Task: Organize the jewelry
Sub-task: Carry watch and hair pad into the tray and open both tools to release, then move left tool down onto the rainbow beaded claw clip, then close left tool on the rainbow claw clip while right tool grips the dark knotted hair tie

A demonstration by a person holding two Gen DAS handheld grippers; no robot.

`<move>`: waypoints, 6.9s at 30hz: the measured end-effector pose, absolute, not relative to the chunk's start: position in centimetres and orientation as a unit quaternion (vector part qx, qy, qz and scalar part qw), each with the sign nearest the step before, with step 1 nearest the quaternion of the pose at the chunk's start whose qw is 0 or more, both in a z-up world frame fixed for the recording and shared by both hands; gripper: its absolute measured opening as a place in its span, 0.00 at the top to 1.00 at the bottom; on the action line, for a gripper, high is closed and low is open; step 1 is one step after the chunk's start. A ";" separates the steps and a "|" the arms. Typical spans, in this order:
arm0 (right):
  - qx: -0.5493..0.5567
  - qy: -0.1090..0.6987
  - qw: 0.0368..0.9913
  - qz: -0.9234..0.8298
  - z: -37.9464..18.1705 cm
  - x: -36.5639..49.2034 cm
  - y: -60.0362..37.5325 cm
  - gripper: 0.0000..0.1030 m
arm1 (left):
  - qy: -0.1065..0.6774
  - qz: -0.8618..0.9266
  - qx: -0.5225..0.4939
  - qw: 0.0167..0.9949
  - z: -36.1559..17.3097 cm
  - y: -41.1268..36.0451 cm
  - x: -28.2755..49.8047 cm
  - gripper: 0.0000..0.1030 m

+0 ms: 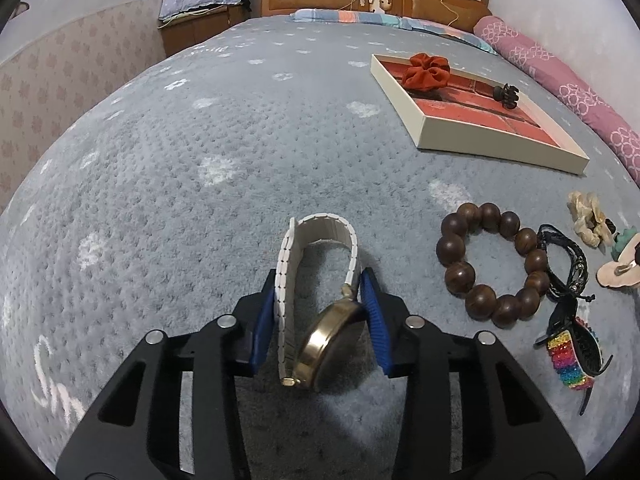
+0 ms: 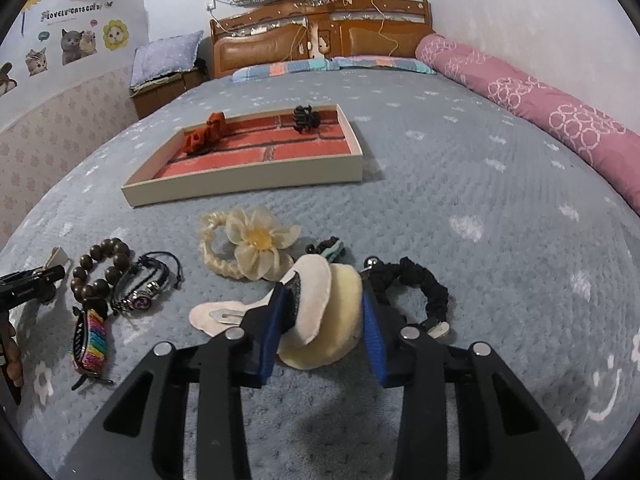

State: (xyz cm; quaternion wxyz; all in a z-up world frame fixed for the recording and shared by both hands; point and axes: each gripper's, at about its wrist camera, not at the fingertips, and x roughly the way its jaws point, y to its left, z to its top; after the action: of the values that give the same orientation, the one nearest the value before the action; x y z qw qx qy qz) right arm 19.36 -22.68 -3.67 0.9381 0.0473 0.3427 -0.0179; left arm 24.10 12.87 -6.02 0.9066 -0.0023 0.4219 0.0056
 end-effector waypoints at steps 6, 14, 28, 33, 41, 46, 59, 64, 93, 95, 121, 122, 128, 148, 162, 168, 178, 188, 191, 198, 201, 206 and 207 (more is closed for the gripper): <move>0.051 0.323 0.945 -0.016 -2.2 19.1 -23.1 0.64 | 0.411 0.005 0.002 0.912 -5.3 12.6 23.6 0.67; 0.052 0.311 0.949 -0.016 -0.8 19.9 -23.6 0.64 | 0.393 0.002 0.000 0.920 -3.5 12.4 23.4 0.68; 0.055 0.300 0.952 -0.006 0.3 23.2 -23.8 0.64 | 0.372 -0.015 -0.016 0.928 -2.1 10.6 27.0 0.75; 0.053 0.297 0.953 -0.003 0.7 24.8 -23.7 0.64 | 0.363 -0.024 -0.020 0.931 -1.3 9.7 28.2 0.75; 0.049 0.290 0.956 0.006 2.4 30.0 -23.7 0.64 | 0.335 -0.048 -0.017 0.941 1.7 6.2 32.1 0.75; 0.047 0.294 0.955 0.009 2.9 34.3 -23.6 0.64 | 0.319 -0.064 -0.015 0.946 3.3 3.1 35.5 0.75; 0.040 0.334 0.942 0.009 -0.3 46.2 -22.8 0.64 | 0.373 -0.076 -0.014 0.925 0.0 -2.1 47.7 0.75; 0.045 0.356 0.934 0.006 -1.9 49.4 -22.8 0.64 | 0.403 -0.072 -0.018 0.912 -2.0 -1.9 50.7 0.74; 0.055 0.388 0.919 0.028 -0.7 49.3 -23.8 0.27 | 0.372 -0.026 0.016 0.928 2.8 -0.7 49.2 0.09; 0.048 0.373 0.926 0.025 0.7 47.8 -24.1 0.25 | 0.356 -0.023 0.016 0.934 4.4 -0.9 47.3 0.05; -0.008 0.319 0.947 -0.046 3.7 23.9 -27.7 0.17 | 0.332 -0.027 0.011 0.943 5.9 -1.5 23.3 0.05; -0.008 0.316 0.948 -0.045 3.3 23.4 -27.5 0.17 | 0.332 -0.024 0.012 0.943 5.4 -1.6 22.7 0.05; 0.008 0.321 0.946 -0.036 0.3 22.6 -25.9 0.18 | 0.356 -0.025 -0.012 0.934 2.6 -1.3 20.6 0.05; 0.009 0.346 0.938 -0.031 -3.5 25.1 -24.8 0.36 | 0.388 -0.017 -0.001 0.921 -4.3 -2.2 18.6 0.05; -0.018 0.388 0.921 -0.020 -5.7 27.4 -22.8 0.47 | 0.435 -0.020 0.014 0.900 -6.6 -3.1 20.6 0.23; -0.025 0.403 0.915 -0.010 -6.5 27.8 -22.3 0.59 | 0.440 -0.023 0.003 0.898 -6.8 -3.0 20.8 0.29; -0.028 0.396 0.918 -0.001 -6.2 27.4 -22.0 0.77 | 0.440 -0.022 0.001 0.898 -6.7 -2.9 20.7 0.41; -0.009 0.363 0.932 0.000 -4.2 26.7 -22.7 0.78 | 0.441 -0.038 -0.021 0.896 -6.1 -2.2 20.5 0.43; -0.010 0.354 0.935 0.000 -3.6 26.6 -22.7 0.78 | 0.433 -0.044 -0.018 0.900 -5.5 -2.4 20.1 0.44; -0.014 0.339 0.941 -0.003 -2.1 26.3 -23.2 0.78 | 0.413 -0.064 -0.026 0.908 -2.6 -2.0 19.5 0.44; -0.020 0.333 0.943 -0.005 -1.5 26.5 -23.4 0.78 | 0.398 -0.059 -0.022 0.915 -1.1 -1.6 20.0 0.44; -0.025 0.326 0.945 -0.002 -0.4 27.5 -23.4 0.78 | 0.384 -0.064 -0.024 0.921 1.5 -0.9 23.0 0.44; -0.028 0.324 0.946 -0.001 -0.1 27.9 -23.2 0.78 | 0.378 -0.062 -0.018 0.923 2.1 -0.9 23.8 0.44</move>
State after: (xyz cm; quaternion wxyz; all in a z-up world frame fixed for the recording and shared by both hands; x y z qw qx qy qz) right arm 27.88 -23.19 -0.07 0.9456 -0.0281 0.3240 -0.0009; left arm 23.77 -0.92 2.06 0.9235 -0.0177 0.3782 -0.0624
